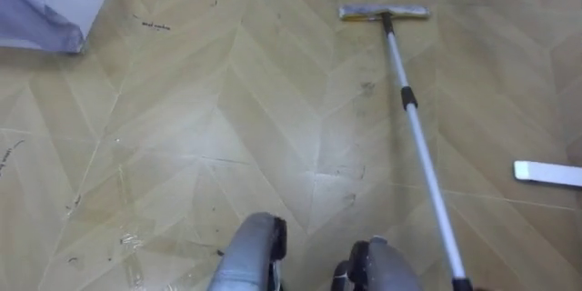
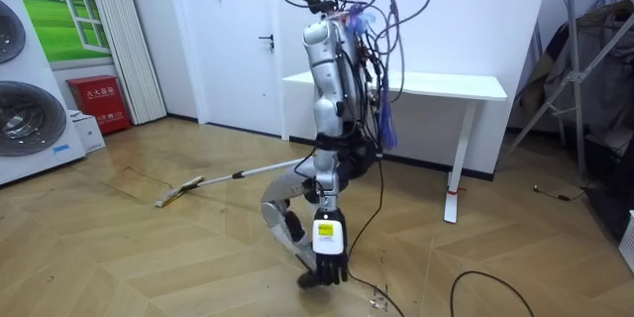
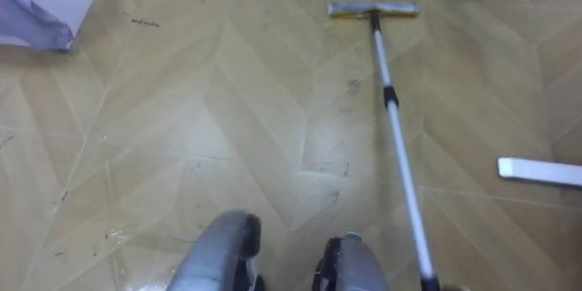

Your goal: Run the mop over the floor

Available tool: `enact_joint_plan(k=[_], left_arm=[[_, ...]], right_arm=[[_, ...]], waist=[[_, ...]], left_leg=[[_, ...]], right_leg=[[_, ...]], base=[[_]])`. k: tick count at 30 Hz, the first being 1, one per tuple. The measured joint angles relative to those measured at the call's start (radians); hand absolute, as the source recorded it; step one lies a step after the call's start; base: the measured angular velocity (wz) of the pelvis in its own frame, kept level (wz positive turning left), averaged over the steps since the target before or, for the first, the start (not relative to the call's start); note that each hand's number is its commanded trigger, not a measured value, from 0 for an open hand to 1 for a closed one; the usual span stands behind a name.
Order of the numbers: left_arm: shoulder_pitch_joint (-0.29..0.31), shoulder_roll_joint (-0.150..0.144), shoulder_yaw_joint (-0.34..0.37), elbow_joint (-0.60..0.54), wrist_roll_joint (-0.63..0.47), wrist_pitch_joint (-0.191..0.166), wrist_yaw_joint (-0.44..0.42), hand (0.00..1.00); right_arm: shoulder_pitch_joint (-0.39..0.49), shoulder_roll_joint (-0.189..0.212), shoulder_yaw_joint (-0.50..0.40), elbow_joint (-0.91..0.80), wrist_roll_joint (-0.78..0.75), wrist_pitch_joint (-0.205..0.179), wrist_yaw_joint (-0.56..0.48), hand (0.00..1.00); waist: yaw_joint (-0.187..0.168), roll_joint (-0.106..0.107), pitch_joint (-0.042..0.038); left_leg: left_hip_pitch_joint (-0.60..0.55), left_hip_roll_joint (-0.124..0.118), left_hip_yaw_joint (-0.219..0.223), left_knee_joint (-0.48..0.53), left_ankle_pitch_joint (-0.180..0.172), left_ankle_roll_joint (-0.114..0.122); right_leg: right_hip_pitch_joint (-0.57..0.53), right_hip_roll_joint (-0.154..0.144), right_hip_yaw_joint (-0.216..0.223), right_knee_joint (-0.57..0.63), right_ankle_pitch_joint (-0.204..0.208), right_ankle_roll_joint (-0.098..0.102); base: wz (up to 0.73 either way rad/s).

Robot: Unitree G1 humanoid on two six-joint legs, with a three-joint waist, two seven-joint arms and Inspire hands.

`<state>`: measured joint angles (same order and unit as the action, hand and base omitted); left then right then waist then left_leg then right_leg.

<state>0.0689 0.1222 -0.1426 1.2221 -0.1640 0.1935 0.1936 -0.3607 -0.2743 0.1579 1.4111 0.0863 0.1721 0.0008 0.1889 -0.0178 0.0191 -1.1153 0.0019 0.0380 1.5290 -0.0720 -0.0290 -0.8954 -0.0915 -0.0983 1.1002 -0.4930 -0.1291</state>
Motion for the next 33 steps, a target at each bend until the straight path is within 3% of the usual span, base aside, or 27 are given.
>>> enact_joint_plan(k=[2, 3, 4, 5, 6, 7, 8, 9, 10, 11, 12, 14, 15, 17, 19, 21, 22, 23, 24, 25, 27, 28, 29, 30, 31, 32, 33], left_arm=[[0.0, 0.0, 0.001, 0.0, 0.006, -0.022, -0.009, 0.0], [0.003, 0.005, -0.002, -0.003, 0.011, -0.027, -0.019, 0.0], [-0.011, 0.031, -0.024, 0.008, 0.017, -0.022, -0.034, 0.0], [-0.029, 0.053, -0.039, 0.02, 0.029, -0.021, -0.04, 0.0], [-0.076, 0.083, -0.059, 0.046, 0.067, -0.032, -0.048, 0.0], [-0.097, 0.074, -0.069, 0.043, 0.091, -0.042, -0.05, 0.0], [-0.087, 0.043, -0.076, 0.025, 0.098, -0.064, -0.065, 0.0], [-0.082, 0.017, -0.079, 0.036, 0.097, -0.061, -0.082, 0.0], [-0.085, 0.011, -0.075, 0.046, 0.096, -0.053, -0.089, 0.0], [-0.087, 0.017, -0.058, 0.052, 0.094, -0.047, -0.091, 0.0], [-0.071, 0.031, -0.053, 0.048, 0.096, -0.048, -0.081, 0.0], [-0.046, 0.035, -0.017, 0.03, 0.092, -0.048, -0.059, 0.0], [-0.041, 0.042, -0.017, 0.015, 0.092, -0.048, -0.048, 0.0], [-0.041, 0.047, -0.017, -0.01, 0.097, -0.052, -0.044, 0.0], [-0.035, 0.034, -0.014, -0.014, 0.131, -0.044, -0.048, 0.0], [-0.024, 0.028, -0.008, -0.022, 0.115, -0.023, -0.045, 0.0], [-0.023, 0.028, 0.001, -0.025, 0.101, -0.003, -0.034, 0.0], [-0.024, 0.029, 0.009, -0.027, 0.093, 0.0, -0.026, 0.0], [-0.026, 0.035, 0.021, -0.027, 0.078, 0.0, -0.006, 0.0], [-0.026, 0.041, 0.019, -0.036, 0.05, 0.0, 0.02, 0.0], [-0.033, 0.049, 0.016, -0.078, 0.026, 0.0, 0.051, 0.0], [-0.043, 0.058, 0.003, -0.11, 0.016, -0.005, 0.066, 0.0], [-0.044, 0.063, 0.0, -0.123, 0.017, -0.007, 0.068, 0.0], [-0.043, 0.066, -0.002, -0.128, 0.018, -0.008, 0.068, 0.0], [-0.036, 0.062, -0.007, -0.132, 0.02, -0.006, 0.065, 0.0], [-0.013, 0.048, -0.023, -0.144, 0.024, -0.003, 0.053, 0.0], [0.006, 0.04, -0.028, -0.145, 0.031, -0.009, 0.028, 0.0]], right_arm=[[-0.034, -0.009, 0.014, -0.003, 0.005, -0.004, 0.025, 1.0], [-0.027, -0.018, 0.021, -0.001, 0.022, -0.003, 0.036, 1.0], [0.011, -0.026, 0.045, 0.017, 0.079, -0.004, 0.046, 1.0], [0.039, -0.025, 0.055, 0.028, 0.12, -0.006, 0.045, 1.0], [0.097, -0.033, 0.056, 0.054, 0.176, -0.003, 0.053, 1.0], [0.118, -0.057, 0.057, 0.059, 0.187, -0.004, 0.057, 1.0], [0.15, -0.111, 0.068, 0.062, 0.19, 0.0, 0.061, 1.0], [0.169, -0.14, 0.087, 0.054, 0.189, -0.007, 0.062, 1.0], [0.189, -0.161, 0.088, 0.051, 0.189, -0.01, 0.061, 1.0], [0.229, -0.158, 0.094, 0.054, 0.187, -0.006, 0.052, 1.0], [0.276, -0.138, 0.105, 0.053, 0.186, -0.003, 0.035, 1.0], [0.333, -0.102, 0.129, 0.034, 0.196, 0.029, 0.012, 1.0], [0.364, -0.068, 0.129, 0.021, 0.197, 0.049, -0.002, 1.0], [0.391, -0.018, 0.111, 0.014, 0.2, 0.055, -0.008, 1.0], [0.379, 0.016, 0.094, 0.023, 0.186, 0.076, -0.007, 1.0], [0.331, 0.018, 0.094, 0.031, 0.167, 0.1, -0.004, 1.0], [0.288, 0.011, 0.089, 0.036, 0.142, 0.117, -0.009, 1.0], [0.261, 0.007, 0.081, 0.04, 0.131, 0.13, -0.011, 1.0], [0.196, -0.003, 0.067, 0.044, 0.098, 0.151, -0.012, 1.0], [0.122, -0.017, 0.058, 0.047, 0.085, 0.153, -0.014, 1.0], [0.012, -0.046, 0.054, 0.029, 0.091, 0.146, -0.006, 1.0], [-0.06, -0.051, 0.054, 0.027, 0.106, 0.126, 0.001, 1.0], [-0.093, -0.052, 0.054, 0.026, 0.108, 0.108, 0.003, 1.0], [-0.142, -0.059, 0.053, 0.022, 0.132, 0.068, 0.009, 1.0], [-0.15, -0.061, 0.054, 0.017, 0.149, 0.058, 0.013, 1.0], [-0.146, -0.069, 0.055, 0.013, 0.175, 0.057, 0.017, 1.0], [-0.119, -0.073, 0.055, 0.004, 0.198, 0.066, 0.019, 1.0]], waist=[[0.001, 0.002, -0.0051], [-0.003, 0.028, -0.017], [-0.038, 0.022, -0.0099], [-0.051, 0.008, -0.0049], [-0.061, -0.018, -0.0084], [-0.064, -0.007, -0.0049], [-0.038, 0.034, -0.0076], [-0.041, 0.07, -0.0197], [-0.046, 0.078, -0.0195], [-0.054, 0.067, -0.0118], [-0.068, 0.073, -0.0118], [-0.078, 0.096, -0.0134], [-0.103, 0.103, -0.0134], [-0.129, 0.102, -0.0132], [-0.125, 0.1, -0.0095], [-0.123, 0.092, -0.0035], [-0.125, 0.088, 0.002], [-0.124, 0.084, 0.0032], [-0.118, 0.062, 0.0097], [-0.107, 0.037, 0.0103], [-0.085, 0.007, 0.0129], [-0.052, -0.013, 0.0256], [-0.042, -0.028, 0.0344], [-0.029, -0.053, 0.0478], [-0.022, -0.058, 0.0486], [-0.009, -0.055, 0.0477], [-0.009, -0.042, 0.0414]], left_leg=[[0.08, -0.005, -0.009, -0.321, -0.05, 0.023], [0.161, 0.001, -0.014, -0.559, -0.092, 0.044], [0.188, -0.016, -0.004, -0.59, -0.151, 0.068], [0.175, -0.024, 0.025, -0.538, -0.184, 0.071], [0.117, 0.003, 0.079, -0.423, -0.237, 0.067], [0.088, 0.014, 0.078, -0.362, -0.254, 0.056], [0.083, 0.039, 0.062, -0.296, -0.322, 0.031], [0.114, 0.031, 0.059, -0.318, -0.38, 0.07], [0.133, 0.015, 0.062, -0.343, -0.398, 0.109], [0.176, -0.04, 0.059, -0.377, -0.416, 0.141], [0.218, -0.071, 0.041, -0.398, -0.434, 0.161], [0.277, -0.088, 0.017, -0.447, -0.453, 0.168], [0.313, -0.093, 0.013, -0.492, -0.449, 0.179], [0.361, -0.124, -0.019, -0.552, -0.446, 0.185], [0.451, -0.155, -0.083, -0.617, -0.456, 0.186], [0.526, -0.176, -0.122, -0.648, -0.456, 0.183], [0.55, -0.179, -0.119, -0.604, -0.453, 0.159], [0.544, -0.179, -0.103, -0.556, -0.438, 0.125], [0.504, -0.161, -0.042, -0.41, -0.361, 0.008], [0.425, -0.144, 0.005, -0.256, -0.187, -0.05], [0.281, -0.114, 0.051, -0.073, 0.059, -0.028], [0.163, -0.074, 0.05, 0.056, 0.036, -0.001], [0.108, -0.048, 0.049, 0.099, 0.022, 0.016], [0.026, -0.003, 0.039, 0.1, -0.01, 0.032], [0.003, 0.016, 0.037, 0.054, -0.027, 0.036], [0.016, 0.044, 0.04, -0.14, -0.053, 0.039], [0.082, 0.057, 0.047, -0.421, -0.056, 0.037]], right_leg=[[0.015, -0.001, -0.001, -0.065, -0.009, 0.06], [0.03, 0.005, -0.002, -0.05, -0.017, 0.135], [0.078, -0.013, 0.032, 0.106, -0.065, 0.167], [0.12, -0.032, 0.046, 0.168, -0.099, 0.165], [0.155, -0.057, 0.071, 0.2, -0.265, 0.146], [0.155, -0.05, 0.056, 0.213, -0.288, 0.146], [0.144, -0.026, 0.073, 0.203, -0.293, 0.15], [0.161, -0.029, 0.1, 0.153, -0.256, 0.149], [0.165, -0.032, 0.107, 0.143, -0.223, 0.161], [0.139, -0.044, 0.122, 0.205, -0.147, 0.139], [0.093, -0.042, 0.119, 0.269, -0.075, 0.132], [0.006, -0.009, 0.1, 0.263, -0.041, 0.145], [-0.05, -0.002, 0.082, 0.192, -0.015, 0.152], [-0.1, 0.009, 0.055, 0.015, 0.035, 0.136], [-0.103, 0.05, 0.011, -0.203, 0.132, 0.096], [-0.056, 0.067, -0.048, -0.304, 0.196, 0.061], [-0.019, 0.071, -0.044, -0.298, 0.228, 0.034], [-0.003, 0.06, -0.049, -0.281, 0.226, 0.034], [0.021, 0.03, -0.061, -0.231, 0.22, 0.028], [0.031, 0.012, -0.061, -0.183, 0.169, 0.018], [0.046, -0.006, -0.056, -0.145, 0.115, 0.026], [0.056, -0.007, -0.056, -0.134, 0.092, 0.024], [0.067, -0.006, -0.053, -0.135, 0.082, 0.025], [0.105, -0.011, -0.048, -0.155, 0.065, 0.038], [0.137, -0.013, -0.05, -0.174, 0.057, 0.05], [0.209, -0.015, -0.049, -0.214, 0.04, 0.076], [0.287, -0.017, -0.053, -0.252, 0.011, 0.102]], base=[[-0.1], [0.77], [1.17], [1.77], [1.44], [0.87], [-0.16], [-0.56], [-0.59], [-0.55], [-0.73], [-0.63], [-0.34], [-0.27], [-0.58], [-0.53], [-0.3], [-0.08], [-0.05], [0.0], [0.13], [0.06], [0.0], [0.17], [0.4], [0.6], [0.61]])
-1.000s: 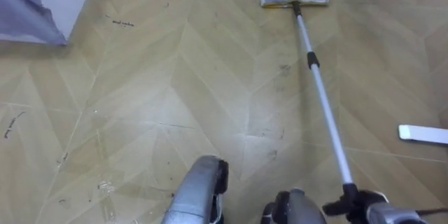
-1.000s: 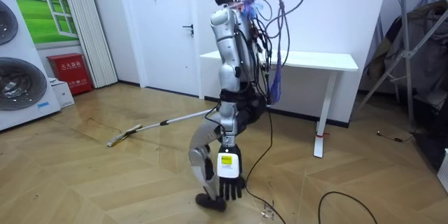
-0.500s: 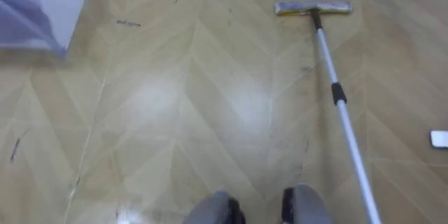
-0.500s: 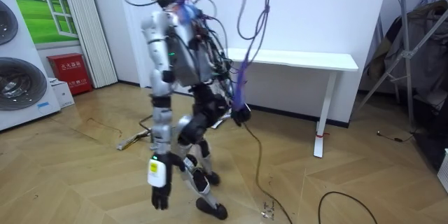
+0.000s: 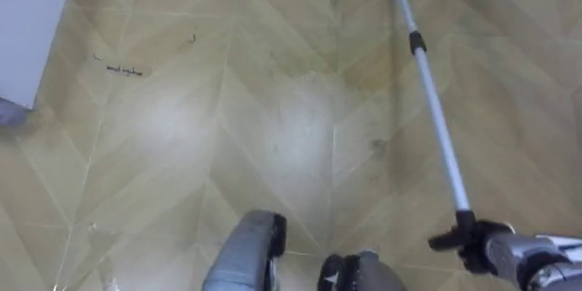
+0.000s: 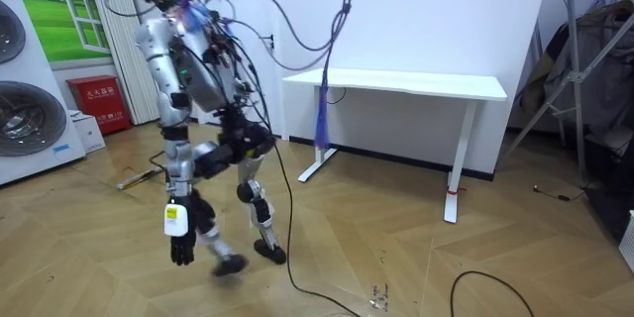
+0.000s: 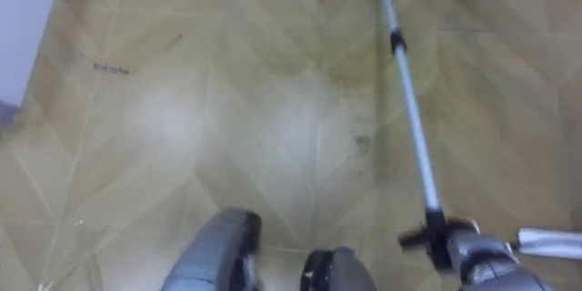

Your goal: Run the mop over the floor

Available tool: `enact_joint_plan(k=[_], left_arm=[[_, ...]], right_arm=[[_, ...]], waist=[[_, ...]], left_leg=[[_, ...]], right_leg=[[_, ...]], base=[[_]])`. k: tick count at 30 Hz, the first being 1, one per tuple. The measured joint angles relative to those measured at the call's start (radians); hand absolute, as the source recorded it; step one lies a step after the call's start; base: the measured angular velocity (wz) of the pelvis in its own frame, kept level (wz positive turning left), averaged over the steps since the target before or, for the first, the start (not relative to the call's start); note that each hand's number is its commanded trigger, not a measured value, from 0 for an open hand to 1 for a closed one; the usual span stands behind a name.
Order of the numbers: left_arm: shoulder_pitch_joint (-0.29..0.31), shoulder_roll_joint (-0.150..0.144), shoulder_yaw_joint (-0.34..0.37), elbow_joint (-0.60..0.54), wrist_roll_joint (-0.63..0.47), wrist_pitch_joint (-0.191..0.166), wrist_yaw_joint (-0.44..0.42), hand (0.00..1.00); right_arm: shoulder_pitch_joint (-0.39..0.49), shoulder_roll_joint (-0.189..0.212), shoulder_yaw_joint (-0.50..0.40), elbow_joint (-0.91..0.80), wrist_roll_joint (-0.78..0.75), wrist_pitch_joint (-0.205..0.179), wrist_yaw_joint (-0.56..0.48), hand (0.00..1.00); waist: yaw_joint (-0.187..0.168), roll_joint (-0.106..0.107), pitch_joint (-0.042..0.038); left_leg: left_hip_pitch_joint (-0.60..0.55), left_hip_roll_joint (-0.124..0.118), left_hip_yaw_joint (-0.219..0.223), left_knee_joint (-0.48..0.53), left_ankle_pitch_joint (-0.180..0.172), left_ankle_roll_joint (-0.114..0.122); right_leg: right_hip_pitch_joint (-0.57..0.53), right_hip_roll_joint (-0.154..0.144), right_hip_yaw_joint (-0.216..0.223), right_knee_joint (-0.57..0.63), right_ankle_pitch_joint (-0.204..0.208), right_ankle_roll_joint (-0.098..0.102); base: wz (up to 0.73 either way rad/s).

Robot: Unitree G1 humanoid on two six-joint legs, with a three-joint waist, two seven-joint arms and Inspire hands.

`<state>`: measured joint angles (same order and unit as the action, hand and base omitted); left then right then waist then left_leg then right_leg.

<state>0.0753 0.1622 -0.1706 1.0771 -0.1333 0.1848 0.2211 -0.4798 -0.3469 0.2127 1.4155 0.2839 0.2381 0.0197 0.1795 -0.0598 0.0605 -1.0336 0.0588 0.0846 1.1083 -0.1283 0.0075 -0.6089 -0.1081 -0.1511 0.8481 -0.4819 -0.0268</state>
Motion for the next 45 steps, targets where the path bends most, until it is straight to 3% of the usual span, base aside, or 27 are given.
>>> enact_joint_plan(k=[1, 2, 4, 6, 7, 8, 11, 13, 15, 16, 19, 21, 22, 23, 25, 26, 29, 31, 32, 33, 34, 35, 37, 38, 39, 41, 45], left_arm=[[0.013, 0.0, 0.0, 0.003, 0.01, -0.001, -0.018, 0.0], [0.036, 0.002, 0.004, 0.008, 0.026, -0.002, -0.046, 0.0], [-0.003, -0.007, 0.036, 0.04, 0.1, 0.011, -0.082, 0.0], [-0.018, -0.027, 0.038, 0.042, 0.161, 0.009, -0.082, 0.0], [-0.019, -0.038, 0.039, 0.042, 0.172, 0.007, -0.08, 0.0], [-0.02, -0.039, 0.041, 0.042, 0.172, 0.006, -0.078, 0.0], [-0.035, -0.032, 0.05, 0.042, 0.165, 0.006, -0.054, 0.0], [-0.039, -0.032, 0.05, 0.042, 0.168, 0.006, -0.042, 0.0], [-0.038, -0.034, 0.045, 0.043, 0.164, 0.015, -0.037, 0.0], [-0.036, -0.033, 0.047, 0.043, 0.165, 0.022, -0.035, 0.0], [-0.009, -0.037, 0.046, 0.04, 0.164, 0.052, -0.038, 0.0], [0.001, -0.026, 0.04, 0.034, 0.137, 0.065, -0.038, 0.0], [0.006, -0.01, 0.03, 0.021, 0.095, 0.068, -0.037, 0.0], [0.01, -0.001, 0.023, 0.013, 0.073, 0.07, -0.036, 0.0], [0.038, 0.028, 0.005, -0.022, 0.009, 0.069, -0.033, 0.0], [0.054, 0.033, -0.001, -0.039, 0.008, 0.07, -0.033, 0.0], [0.101, 0.035, -0.007, -0.078, 0.024, 0.079, -0.056, 0.0], [0.117, 0.035, -0.005, -0.081, 0.039, 0.075, -0.09, 0.0], [0.112, 0.034, -0.004, -0.082, 0.047, 0.074, -0.1, 0.0], [0.109, 0.033, 0.002, -0.077, 0.059, 0.071, -0.117, 0.0], [0.108, 0.028, 0.004, -0.072, 0.058, 0.071, -0.126, 0.0], [0.096, 0.021, 0.004, -0.07, 0.059, 0.07, -0.127, 0.0], [0.064, 0.004, 0.006, -0.056, 0.071, 0.065, -0.127, 0.0], [0.041, -0.006, 0.013, -0.045, 0.091, 0.062, -0.123, 0.0], [0.018, -0.008, 0.017, -0.039, 0.1, 0.05, -0.119, 0.0], [-0.01, -0.007, 0.03, -0.039, 0.104, 0.03, -0.101, 0.0], [-0.025, -0.016, 0.027, -0.035, 0.099, 0.017, -0.071, 0.0]], right_arm=[[0.02, -0.002, 0.001, -0.001, 0.019, 0.004, 0.005, 1.0], [0.074, -0.007, 0.006, -0.002, 0.064, 0.006, 0.014, 1.0], [0.22, -0.014, -0.011, 0.029, 0.093, 0.002, 0.02, 1.0], [0.313, -0.015, -0.009, 0.095, 0.088, 0.003, 0.003, 1.0], [0.371, -0.018, -0.006, 0.099, 0.084, 0.002, -0.019, 1.0], [0.393, -0.018, -0.002, 0.099, 0.083, 0.002, -0.027, 1.0], [0.444, -0.002, 0.0, 0.09, 0.081, 0.005, -0.058, 1.0], [0.455, 0.018, 0.0, 0.064, 0.063, 0.018, -0.075, 1.0], [0.448, 0.056, 0.0, 0.054, 0.052, 0.026, -0.099, 1.0], [0.428, 0.072, -0.011, 0.05, 0.038, 0.037, -0.105, 1.0], [0.371, 0.064, -0.04, 0.042, 0.004, 0.071, -0.104, 1.0], [0.305, 0.036, -0.04, 0.049, 0.0, 0.091, -0.099, 1.0], [0.258, 0.013, -0.039, 0.044, 0.0, 0.091, -0.093, 1.0], [0.229, 0.003, -0.037, 0.038, 0.001, 0.09, -0.091, 1.0], [0.137, -0.022, -0.027, 0.024, 0.007, 0.053, -0.071, 1.0], [0.12, -0.023, -0.025, 0.021, 0.014, 0.04, -0.067, 1.0], [0.071, -0.022, -0.016, -0.019, 0.068, 0.0, -0.046, 1.0], [0.105, -0.017, -0.018, -0.019, 0.101, 0.0, -0.026, 1.0], [0.126, -0.017, -0.018, -0.018, 0.113, 0.0, -0.025, 1.0], [0.185, -0.017, -0.009, -0.018, 0.137, -0.004, -0.02, 1.0], [0.25, -0.02, -0.006, -0.018, 0.143, -0.01, -0.018, 1.0], [0.282, -0.025, -0.003, -0.013, 0.143, -0.01, -0.021, 1.0], [0.339, -0.029, 0.017, 0.026, 0.139, -0.011, -0.034, 1.0], [0.385, -0.028, 0.024, 0.031, 0.134, -0.011, -0.049, 1.0], [0.417, -0.021, 0.023, 0.031, 0.121, -0.011, -0.063, 1.0], [0.427, -0.003, 0.022, 0.03, 0.104, -0.01, -0.084, 1.0], [0.387, 0.039, 0.023, 0.02, 0.046, 0.024, -0.115, 1.0]], waist=[[0.0, 0.005, -0.0033], [0.001, 0.018, -0.0137], [-0.04, 0.026, -0.0304], [-0.043, 0.046, -0.0491], [-0.044, 0.071, -0.0627], [-0.046, 0.084, -0.0671], [-0.082, 0.137, -0.0593], [-0.107, 0.143, -0.053], [-0.12, 0.143, -0.0513], [-0.119, 0.134, -0.046], [-0.097, 0.126, -0.0434], [-0.091, 0.116, -0.0393], [-0.08, 0.11, -0.0396], [-0.07, 0.095, -0.0303], [-0.034, 0.049, -0.0287], [-0.03, 0.039, -0.0304], [0.003, 0.014, -0.0251], [-0.002, 0.031, -0.027], [-0.003, 0.038, -0.0278], [-0.008, 0.046, -0.0314], [-0.017, 0.054, -0.0394], [-0.021, 0.06, -0.0392], [-0.024, 0.067, -0.0413], [-0.04, 0.078, -0.0481], [-0.051, 0.093, -0.0531], [-0.069, 0.113, -0.0518], [-0.074, 0.125, -0.0427]], left_leg=[[0.043, 0.0, -0.005, -0.156, 0.007, -0.004], [0.108, 0.001, -0.004, -0.365, 0.005, 0.029], [0.112, -0.073, 0.022, -0.288, -0.079, 0.104], [0.153, -0.117, 0.044, -0.257, -0.141, 0.136], [0.188, -0.124, 0.049, -0.25, -0.181, 0.146], [0.206, -0.125, 0.048, -0.251, -0.196, 0.147], [0.28, -0.155, -0.039, -0.288, -0.225, 0.135], [0.313, -0.164, -0.064, -0.324, -0.226, 0.128], [0.346, -0.172, -0.097, -0.353, -0.237, 0.108], [0.362, -0.178, -0.113, -0.351, -0.254, 0.095], [0.378, -0.157, -0.123, -0.293, -0.299, 0.053], [0.351, -0.127, -0.083, -0.17, -0.299, 0.033], [0.304, -0.1, -0.049, -0.061, -0.274, -0.004], [0.273, -0.085, -0.034, 0.004, -0.249, -0.024], [0.154, -0.066, -0.029, 0.22, -0.059, -0.041], [0.128, -0.063, -0.027, 0.254, -0.028, -0.044], [0.054, -0.026, -0.003, 0.187, -0.072, -0.018], [0.078, -0.031, -0.004, -0.146, -0.093, -0.02], [0.091, -0.032, -0.004, -0.232, -0.087, -0.018], [0.109, -0.037, 0.006, -0.295, -0.059, 0.024], [0.136, -0.047, 0.036, -0.286, -0.094, 0.074], [0.15, -0.057, 0.05, -0.283, -0.113, 0.086], [0.193, -0.083, 0.087, -0.277, -0.155, 0.115], [0.223, -0.099, 0.101, -0.274, -0.188, 0.129], [0.252, -0.109, 0.096, -0.278, -0.213, 0.133], [0.284, -0.112, 0.059, -0.289, -0.235, 0.128], [0.377, -0.118, -0.016, -0.38, -0.243, 0.102]], right_leg=[[0.034, -0.003, -0.003, -0.012, -0.019, 0.01], [0.089, -0.014, -0.019, -0.013, -0.071, 0.035], [0.12, -0.075, -0.008, 0.071, -0.102, 0.07], [0.117, -0.108, 0.031, 0.186, -0.04, 0.094], [0.1, -0.1, 0.081, 0.248, 0.035, 0.09], [0.086, -0.091, 0.105, 0.274, 0.072, 0.089], [-0.053, -0.023, 0.116, 0.352, 0.078, 0.068], [-0.149, 0.007, 0.104, 0.286, 0.077, 0.065], [-0.213, 0.028, 0.102, 0.033, 0.095, 0.047], [-0.226, 0.033, 0.107, -0.061, 0.156, 0.032], [-0.185, 0.029, 0.05, -0.052, 0.188, -0.021], [-0.174, 0.023, 0.025, 0.004, 0.138, -0.041], [-0.177, 0.026, 0.02, 0.051, 0.096, -0.05], [-0.178, 0.031, 0.023, 0.074, 0.07, -0.057], [-0.185, 0.044, 0.045, 0.147, 0.008, -0.069], [-0.182, 0.045, 0.045, 0.154, -0.003, -0.073], [-0.13, 0.06, 0.049, 0.156, -0.039, -0.074], [-0.041, 0.07, 0.05, 0.104, -0.076, -0.055], [-0.016, 0.071, 0.05, 0.088, -0.086, -0.049], [0.031, 0.066, 0.059, 0.066, -0.108, -0.034], [0.062, 0.054, 0.078, 0.052, -0.128, -0.011], [0.072, 0.044, 0.095, 0.057, -0.13, -0.006], [0.067, 0.009, 0.115, 0.133, -0.101, 0.049], [0.048, -0.013, 0.124, 0.214, -0.047, 0.073], [0.015, -0.014, 0.144, 0.293, 0.032, 0.071], [-0.047, 0.008, 0.169, 0.341, 0.042, 0.064], [-0.184, 0.042, 0.13, 0.031, 0.061, 0.041]], base=[[0.53], [0.8], [1.31], [0.61], [0.0], [-0.39], [-0.39], [-0.3], [-0.31], [-0.14], [-0.11], [0.22], [0.29], [0.07], [-0.08], [0.0], [0.05], [0.38], [0.36], [0.41], [0.43], [0.26], [-0.05], [-0.16], [-0.28], [-0.57], [-0.77]])
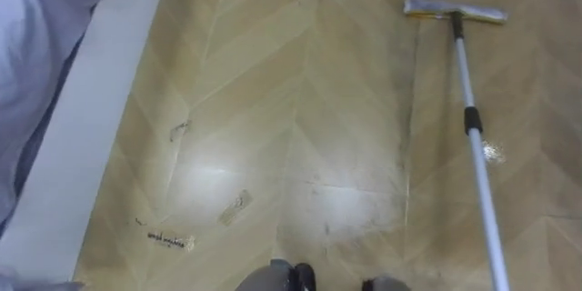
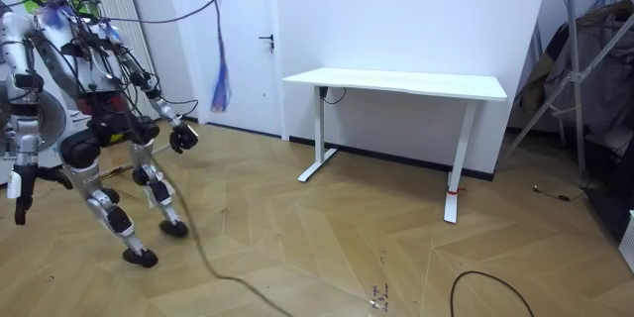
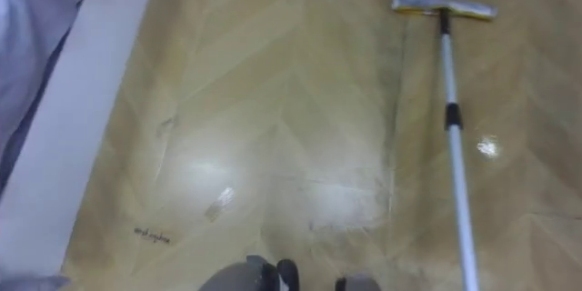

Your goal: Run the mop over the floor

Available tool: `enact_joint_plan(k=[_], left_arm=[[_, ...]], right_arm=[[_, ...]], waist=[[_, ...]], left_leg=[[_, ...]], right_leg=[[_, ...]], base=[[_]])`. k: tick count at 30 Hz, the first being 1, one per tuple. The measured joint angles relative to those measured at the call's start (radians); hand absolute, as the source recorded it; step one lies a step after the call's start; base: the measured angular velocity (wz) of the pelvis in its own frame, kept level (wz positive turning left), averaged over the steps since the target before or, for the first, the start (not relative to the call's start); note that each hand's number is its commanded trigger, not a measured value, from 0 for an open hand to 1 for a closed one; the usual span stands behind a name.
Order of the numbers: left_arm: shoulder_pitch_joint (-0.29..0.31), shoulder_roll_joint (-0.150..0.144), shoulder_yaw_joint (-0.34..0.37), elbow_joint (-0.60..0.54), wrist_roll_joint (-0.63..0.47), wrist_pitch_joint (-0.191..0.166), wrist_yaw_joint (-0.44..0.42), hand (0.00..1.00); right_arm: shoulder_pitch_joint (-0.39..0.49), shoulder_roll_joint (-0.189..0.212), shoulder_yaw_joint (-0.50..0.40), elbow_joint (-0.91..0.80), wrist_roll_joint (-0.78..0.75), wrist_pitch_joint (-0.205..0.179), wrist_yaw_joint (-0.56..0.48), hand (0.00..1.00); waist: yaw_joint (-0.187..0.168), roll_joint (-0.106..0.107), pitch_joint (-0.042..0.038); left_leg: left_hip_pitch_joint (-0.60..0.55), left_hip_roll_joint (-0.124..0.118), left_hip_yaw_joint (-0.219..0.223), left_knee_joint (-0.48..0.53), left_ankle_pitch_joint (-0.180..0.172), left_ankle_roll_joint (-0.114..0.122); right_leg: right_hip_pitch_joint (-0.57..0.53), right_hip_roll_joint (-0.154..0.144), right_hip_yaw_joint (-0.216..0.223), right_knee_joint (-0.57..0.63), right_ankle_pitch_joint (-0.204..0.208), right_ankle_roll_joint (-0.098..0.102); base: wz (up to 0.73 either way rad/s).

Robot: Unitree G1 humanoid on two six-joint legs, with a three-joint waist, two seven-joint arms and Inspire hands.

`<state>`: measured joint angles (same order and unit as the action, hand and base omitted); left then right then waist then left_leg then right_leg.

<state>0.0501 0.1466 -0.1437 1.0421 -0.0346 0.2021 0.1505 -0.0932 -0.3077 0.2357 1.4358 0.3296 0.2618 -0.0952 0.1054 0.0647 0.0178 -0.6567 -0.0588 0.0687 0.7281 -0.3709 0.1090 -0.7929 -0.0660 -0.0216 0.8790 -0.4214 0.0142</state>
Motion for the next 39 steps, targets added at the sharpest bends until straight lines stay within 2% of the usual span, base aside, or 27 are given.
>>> enact_joint_plan(k=[1, 3, 4, 6, 8, 10, 11, 13, 14, 15, 17, 18, 19, 20, 21, 22, 23, 24, 25, 26, 27, 28, 31, 32, 33, 37, 39], left_arm=[[0.001, -0.001, -0.003, 0.007, -0.01, 0.008, 0.002, 0.0], [0.003, -0.002, -0.002, 0.012, -0.01, 0.012, 0.012, 0.0], [0.003, 0.0, -0.003, 0.017, -0.033, 0.018, 0.021, 0.0], [0.003, 0.017, -0.026, 0.016, -0.097, 0.028, 0.03, 0.0], [0.003, 0.032, -0.03, 0.017, -0.128, 0.037, 0.044, 0.0], [0.021, 0.065, -0.054, 0.016, -0.131, 0.039, 0.056, 0.0], [0.029, 0.069, -0.058, 0.017, -0.13, 0.04, 0.057, 0.0], [0.084, 0.069, -0.065, -0.023, -0.127, 0.059, 0.051, 0.0], [0.099, 0.068, -0.066, -0.035, -0.125, 0.06, 0.045, 0.0], [0.128, 0.066, -0.062, -0.068, -0.117, 0.063, 0.025, 0.0], [0.147, 0.066, -0.059, -0.086, -0.088, 0.061, -0.009, 0.0], [0.147, 0.063, -0.053, -0.087, -0.063, 0.059, -0.031, 0.0], [0.147, 0.061, -0.053, -0.081, -0.042, 0.054, -0.052, 0.0], [0.15, 0.059, -0.053, -0.075, -0.041, 0.054, -0.06, 0.0], [0.14, 0.053, -0.053, -0.065, -0.039, 0.053, -0.072, 0.0], [0.132, 0.049, -0.052, -0.056, -0.04, 0.051, -0.074, 0.0], [0.111, 0.041, -0.045, -0.05, -0.04, 0.038, -0.073, 0.0], [0.109, 0.037, -0.037, -0.05, -0.041, 0.028, -0.072, 0.0], [0.095, 0.032, -0.036, -0.049, -0.042, 0.026, -0.067, 0.0], [0.088, 0.029, -0.035, -0.049, -0.042, 0.025, -0.065, 0.0], [0.067, 0.026, -0.035, -0.05, -0.041, 0.019, -0.062, 0.0], [0.049, 0.025, -0.036, -0.05, -0.041, 0.01, -0.053, 0.0], [0.03, 0.016, -0.038, -0.048, -0.041, 0.004, -0.042, 0.0], [0.03, 0.016, -0.039, -0.039, -0.047, 0.004, -0.037, 0.0], [0.029, 0.01, -0.036, -0.017, -0.049, 0.007, -0.027, 0.0], [0.033, 0.005, -0.036, 0.011, -0.056, 0.022, -0.021, 0.0], [0.031, 0.011, -0.034, 0.011, -0.091, 0.021, -0.014, 0.0]], right_arm=[[-0.026, 0.009, -0.004, -0.002, -0.02, 0.011, -0.003, 1.0], [-0.057, 0.011, -0.025, -0.016, -0.035, 0.041, -0.005, 1.0], [-0.097, 0.004, -0.034, -0.019, -0.043, 0.064, -0.011, 1.0], [-0.184, -0.017, -0.034, -0.015, -0.035, 0.079, -0.01, 1.0], [-0.275, -0.044, -0.034, -0.014, -0.006, 0.066, -0.002, 1.0], [-0.343, -0.066, -0.029, -0.052, 0.031, 0.026, 0.015, 1.0], [-0.356, -0.068, -0.025, -0.065, 0.038, 0.017, 0.021, 1.0], [-0.39, -0.072, -0.017, -0.078, 0.087, -0.015, 0.055, 1.0], [-0.388, -0.072, -0.018, -0.078, 0.099, -0.017, 0.061, 1.0], [-0.368, -0.071, -0.025, -0.078, 0.122, -0.022, 0.074, 1.0], [-0.309, -0.069, -0.021, -0.076, 0.15, -0.03, 0.09, 1.0], [-0.253, -0.069, -0.022, -0.07, 0.161, -0.037, 0.1, 1.0], [-0.191, -0.068, -0.021, -0.061, 0.172, -0.047, 0.104, 1.0], [-0.153, -0.07, -0.021, -0.054, 0.168, -0.051, 0.107, 1.0], [-0.084, -0.075, -0.017, -0.027, 0.151, -0.055, 0.116, 1.0], [-0.056, -0.078, -0.015, -0.018, 0.143, -0.055, 0.115, 1.0], [0.008, -0.072, -0.017, 0.007, 0.126, -0.048, 0.092, 1.0], [0.042, -0.057, -0.017, 0.02, 0.107, -0.038, 0.071, 1.0], [0.066, -0.041, -0.015, 0.024, 0.106, -0.038, 0.055, 1.0], [0.075, -0.032, -0.016, 0.024, 0.107, -0.038, 0.048, 1.0], [0.084, -0.009, -0.018, 0.024, 0.109, -0.038, 0.033, 1.0], [0.082, 0.014, -0.022, 0.018, 0.114, -0.038, 0.017, 1.0], [0.063, 0.041, -0.03, 0.013, 0.114, -0.038, -0.007, 1.0], [0.048, 0.051, -0.036, 0.011, 0.111, -0.034, -0.018, 1.0], [0.028, 0.051, -0.05, 0.009, 0.099, -0.02, -0.028, 1.0], [-0.085, 0.038, -0.076, 0.003, 0.117, 0.029, -0.037, 1.0], [-0.184, 0.016, -0.073, 0.004, 0.131, 0.047, -0.013, 1.0]], waist=[[-0.004, 0.0, 0.0004], [-0.004, -0.011, 0.0036], [0.001, -0.02, 0.0083], [0.011, -0.03, 0.012], [0.025, -0.053, 0.0212], [0.06, -0.085, 0.0155], [0.069, -0.093, 0.0149], [0.076, -0.113, 0.0154], [0.076, -0.119, 0.0157], [0.075, -0.12, 0.0154], [0.073, -0.117, 0.0154], [0.074, -0.107, 0.0133], [0.072, -0.096, 0.0104], [0.062, -0.087, 0.0026], [0.034, -0.068, -0.0091], [0.027, -0.058, -0.0122], [0.02, -0.046, -0.0124], [0.011, -0.041, -0.0149], [-0.008, -0.026, -0.0133], [-0.019, -0.02, -0.0144], [-0.034, -0.009, -0.0127], [-0.046, -0.006, -0.0081], [-0.053, 0.004, -0.0011], [-0.052, 0.002, -0.0002], [-0.05, 0.005, 0.0017], [-0.015, -0.014, 0.0135], [0.007, -0.038, 0.0138]], left_leg=[[0.017, -0.005, -0.03, -0.007, -0.011, -0.016], [0.024, -0.01, -0.056, 0.002, -0.025, -0.035], [0.02, -0.005, -0.061, 0.027, -0.031, -0.047], [0.008, 0.003, -0.058, 0.082, -0.039, -0.063], [-0.039, 0.018, -0.048, 0.201, -0.039, -0.074], [-0.134, 0.055, -0.045, 0.395, 0.011, -0.135], [-0.153, 0.066, -0.046, 0.44, 0.029, -0.135], [-0.218, 0.085, -0.046, 0.541, 0.103, -0.135], [-0.229, 0.084, -0.037, 0.529, 0.097, -0.126], [-0.251, 0.083, -0.021, 0.468, 0.078, -0.106], [-0.261, 0.078, 0.019, 0.272, 0.069, -0.109], [-0.251, 0.078, 0.046, 0.12, 0.085, -0.108], [-0.24, 0.08, 0.065, 0.046, 0.14, -0.065], [-0.229, 0.075, 0.071, 0.037, 0.148, -0.051], [-0.198, 0.06, 0.089, 0.031, 0.13, -0.015], [-0.188, 0.056, 0.097, 0.035, 0.12, 0.0], [-0.163, 0.039, 0.114, 0.049, 0.095, 0.028], [-0.141, 0.023, 0.125, 0.061, 0.063, 0.036], [-0.126, 0.018, 0.121, 0.076, 0.037, 0.04], [-0.121, 0.013, 0.116, 0.076, 0.027, 0.043], [-0.112, 0.008, 0.111, 0.071, 0.015, 0.045], [-0.11, 0.004, 0.105, 0.064, 0.012, 0.044], [-0.099, -0.001, 0.08, 0.054, 0.007, 0.037], [-0.091, -0.003, 0.071, 0.052, 0.004, 0.03], [-0.082, -0.002, 0.058, 0.061, -0.012, 0.013], [-0.025, 0.026, 0.045, 0.041, -0.019, -0.01], [-0.002, 0.034, 0.036, 0.032, -0.023, -0.025]], right_leg=[[-0.004, 0.006, -0.01, -0.11, 0.06, -0.01], [0.016, -0.005, -0.043, -0.137, 0.131, -0.037], [0.022, -0.017, -0.075, -0.12, 0.14, -0.059], [0.022, -0.02, -0.094, -0.083, 0.105, -0.076], [0.013, -0.021, -0.113, -0.026, 0.055, -0.094], [0.0, -0.003, -0.131, 0.046, -0.006, -0.118], [0.002, 0.003, -0.136, 0.058, -0.017, -0.126], [0.034, 0.018, -0.143, 0.072, -0.062, -0.139], [0.043, 0.018, -0.143, 0.071, -0.07, -0.141], [0.068, 0.021, -0.143, 0.062, -0.083, -0.139], [0.116, 0.025, -0.144, 0.024, -0.093, -0.131], [0.156, 0.031, -0.146, -0.013, -0.099, -0.122], [0.197, 0.03, -0.148, -0.044, -0.108, -0.11], [0.219, 0.024, -0.152, -0.058, -0.114, -0.099], [0.253, 0.004, -0.158, -0.065, -0.128, -0.077], [0.259, -0.004, -0.155, -0.051, -0.131, -0.072], [0.242, -0.034, -0.136, 0.043, -0.115, -0.042], [0.205, -0.058, -0.121, 0.15, -0.072, -0.009], [0.154, -0.062, -0.102, 0.252, 0.006, 0.0], [0.133, -0.062, -0.087, 0.288, 0.042, 0.005], [0.094, -0.057, -0.061, 0.32, 0.057, 0.011], [0.042, -0.055, -0.042, 0.319, 0.039, 0.016], [-0.042, -0.054, -0.037, 0.181, 0.019, 0.016], [-0.056, -0.054, -0.034, 0.033, 0.039, 0.008], [-0.046, -0.047, -0.041, -0.028, 0.097, -0.017], [0.027, -0.021, -0.071, -0.08, 0.105, -0.047], [0.048, -0.012, -0.076, -0.086, 0.096, -0.057]], base=[[-0.42], [0.04], [0.23], [0.29], [0.3], [0.16], [0.05], [0.24], [0.43], [0.48], [0.44], [0.21], [0.17], [0.35], [0.47], [0.51], [0.11], [-0.09], [-0.21], [-0.1], [-0.08], [-0.11], [-0.17], [-0.1], [-0.16], [-0.11], [0.03]])
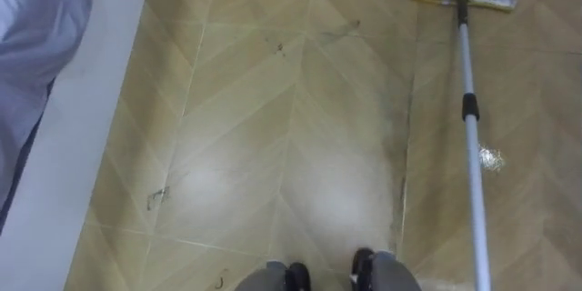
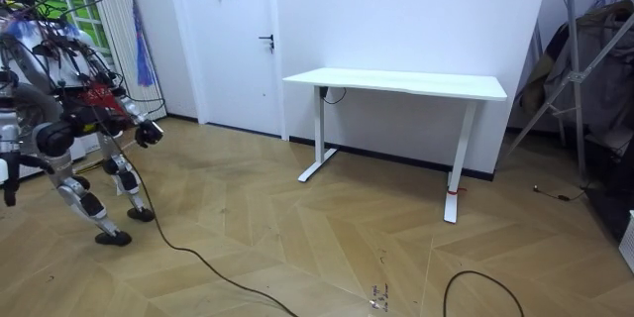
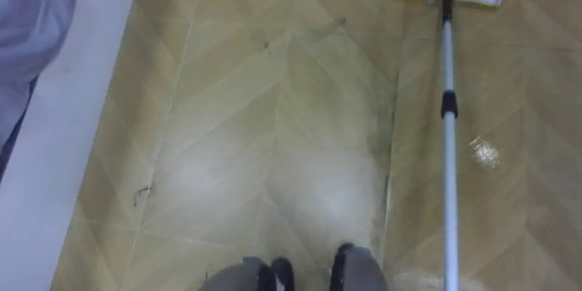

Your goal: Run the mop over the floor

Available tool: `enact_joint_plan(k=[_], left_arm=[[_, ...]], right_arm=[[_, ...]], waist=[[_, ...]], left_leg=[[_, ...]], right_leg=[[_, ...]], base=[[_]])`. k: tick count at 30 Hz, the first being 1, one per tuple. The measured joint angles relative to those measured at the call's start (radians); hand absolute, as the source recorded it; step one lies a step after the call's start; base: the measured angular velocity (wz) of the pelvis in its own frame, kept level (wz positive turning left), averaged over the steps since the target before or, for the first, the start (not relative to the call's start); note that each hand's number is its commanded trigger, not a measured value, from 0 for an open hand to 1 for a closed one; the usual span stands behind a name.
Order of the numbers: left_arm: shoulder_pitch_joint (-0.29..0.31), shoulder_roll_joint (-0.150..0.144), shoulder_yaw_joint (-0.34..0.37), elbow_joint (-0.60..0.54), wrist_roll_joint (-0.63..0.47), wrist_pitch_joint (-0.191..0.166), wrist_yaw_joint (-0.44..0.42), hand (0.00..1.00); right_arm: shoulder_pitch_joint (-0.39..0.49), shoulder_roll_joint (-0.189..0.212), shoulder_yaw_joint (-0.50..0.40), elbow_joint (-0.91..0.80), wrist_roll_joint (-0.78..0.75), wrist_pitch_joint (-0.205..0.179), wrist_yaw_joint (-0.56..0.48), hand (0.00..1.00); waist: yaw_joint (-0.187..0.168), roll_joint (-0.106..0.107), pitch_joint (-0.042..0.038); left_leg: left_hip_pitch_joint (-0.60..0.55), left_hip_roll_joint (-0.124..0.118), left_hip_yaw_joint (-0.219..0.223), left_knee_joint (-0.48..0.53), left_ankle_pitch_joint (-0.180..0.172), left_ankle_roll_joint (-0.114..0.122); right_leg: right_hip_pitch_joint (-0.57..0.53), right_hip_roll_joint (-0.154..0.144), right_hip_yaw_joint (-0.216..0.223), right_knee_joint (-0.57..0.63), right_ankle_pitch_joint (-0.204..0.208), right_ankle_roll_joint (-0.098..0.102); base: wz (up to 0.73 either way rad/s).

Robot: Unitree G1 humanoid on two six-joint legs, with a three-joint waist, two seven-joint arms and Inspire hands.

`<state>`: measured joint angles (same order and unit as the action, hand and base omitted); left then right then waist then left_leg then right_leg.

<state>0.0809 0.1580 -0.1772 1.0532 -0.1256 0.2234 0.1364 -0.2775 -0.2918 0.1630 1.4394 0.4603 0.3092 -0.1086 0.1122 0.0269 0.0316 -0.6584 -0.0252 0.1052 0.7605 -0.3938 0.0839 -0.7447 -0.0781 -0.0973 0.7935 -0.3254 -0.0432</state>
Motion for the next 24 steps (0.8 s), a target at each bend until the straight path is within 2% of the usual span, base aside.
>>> enact_joint_plan(k=[1, 3, 6, 8, 10, 13, 14, 16, 18, 21, 24], left_arm=[[0.002, 0.003, 0.012, 0.001, -0.004, -0.001, 0.004, 0.0], [0.003, 0.006, 0.035, 0.007, 0.002, 0.001, 0.009, 0.0], [-0.001, 0.008, 0.041, 0.008, 0.015, 0.018, 0.009, 0.0], [-0.011, 0.008, 0.037, 0.008, 0.048, 0.018, 0.008, 0.0], [-0.017, 0.006, 0.04, 0.002, 0.058, 0.015, 0.007, 0.0], [-0.024, 0.007, 0.048, 0.002, 0.055, 0.009, 0.013, 0.0], [-0.023, 0.007, 0.048, 0.009, 0.05, 0.007, 0.015, 0.0], [-0.021, 0.003, 0.062, 0.029, 0.052, -0.013, 0.028, 0.0], [-0.01, 0.002, 0.09, 0.027, 0.051, -0.025, 0.031, 0.0], [0.013, 0.001, 0.122, 0.027, 0.052, -0.044, 0.041, 0.0], [0.021, 0.001, 0.129, 0.026, 0.054, -0.052, 0.046, 0.0]], right_arm=[[-0.037, -0.012, 0.001, 0.001, 0.003, -0.004, 0.018, 1.0], [-0.069, -0.03, 0.003, -0.004, 0.018, -0.026, 0.047, 1.0], [-0.094, -0.034, 0.0, 0.0, 0.027, -0.029, 0.08, 1.0], [-0.067, -0.022, 0.001, 0.002, 0.032, -0.028, 0.103, 1.0], [-0.009, -0.015, -0.009, 0.003, 0.038, -0.036, 0.133, 1.0], [0.054, 0.002, 0.01, 0.002, 0.029, -0.062, 0.142, 1.0], [0.09, 0.013, 0.019, 0.003, 0.028, -0.073, 0.141, 1.0], [0.177, 0.028, 0.034, -0.006, 0.028, -0.093, 0.143, 1.0], [0.233, 0.041, 0.033, -0.037, 0.008, -0.101, 0.142, 1.0], [0.29, 0.066, 0.033, -0.051, -0.032, -0.121, 0.147, 1.0], [0.309, 0.07, 0.033, -0.046, -0.07, -0.133, 0.168, 1.0]], waist=[[0.012, -0.013, 0.0035], [0.037, -0.037, 0.0039], [0.032, -0.05, 0.0029], [0.028, -0.052, 0.0013], [0.021, -0.052, -0.0018], [0.003, -0.053, -0.0054], [-0.006, -0.051, -0.0088], [-0.031, -0.045, -0.024], [-0.037, -0.045, -0.0302], [-0.055, -0.046, -0.0309], [-0.076, -0.049, -0.0295]], left_leg=[[0.012, 0.009, 0.0, 0.006, -0.004, -0.008], [0.042, 0.016, -0.009, 0.003, -0.007, -0.013], [0.101, 0.015, -0.06, -0.026, 0.002, -0.029], [0.156, 0.016, -0.084, -0.07, 0.016, -0.035], [0.222, 0.018, -0.101, -0.15, 0.046, -0.036], [0.312, 0.018, -0.1, -0.265, 0.088, -0.037], [0.362, 0.018, -0.096, -0.325, 0.105, -0.037], [0.453, 0.013, -0.094, -0.428, 0.134, -0.038], [0.519, 0.013, -0.084, -0.475, 0.144, -0.038], [0.606, 0.015, -0.063, -0.526, 0.148, -0.041], [0.67, 0.019, -0.054, -0.559, 0.149, -0.043]], right_leg=[[0.013, 0.01, 0.001, -0.001, 0.0, -0.004], [0.048, 0.013, -0.012, -0.009, -0.003, -0.012], [0.144, 0.02, -0.059, -0.069, -0.001, -0.015], [0.217, 0.027, -0.085, -0.131, 0.016, -0.016], [0.301, 0.032, -0.113, -0.227, 0.047, -0.015], [0.392, 0.043, -0.119, -0.343, 0.092, -0.012], [0.443, 0.05, -0.117, -0.402, 0.111, -0.01], [0.531, 0.055, -0.123, -0.486, 0.13, -0.003], [0.58, 0.061, -0.115, -0.519, 0.135, 0.0], [0.652, 0.074, -0.095, -0.559, 0.136, 0.002], [0.707, 0.081, -0.093, -0.585, 0.136, 0.002]], base=[[-0.09], [0.06], [0.42], [0.35], [0.23], [0.01], [-0.04], [0.05], [-0.1], [-0.24], [-0.12]])
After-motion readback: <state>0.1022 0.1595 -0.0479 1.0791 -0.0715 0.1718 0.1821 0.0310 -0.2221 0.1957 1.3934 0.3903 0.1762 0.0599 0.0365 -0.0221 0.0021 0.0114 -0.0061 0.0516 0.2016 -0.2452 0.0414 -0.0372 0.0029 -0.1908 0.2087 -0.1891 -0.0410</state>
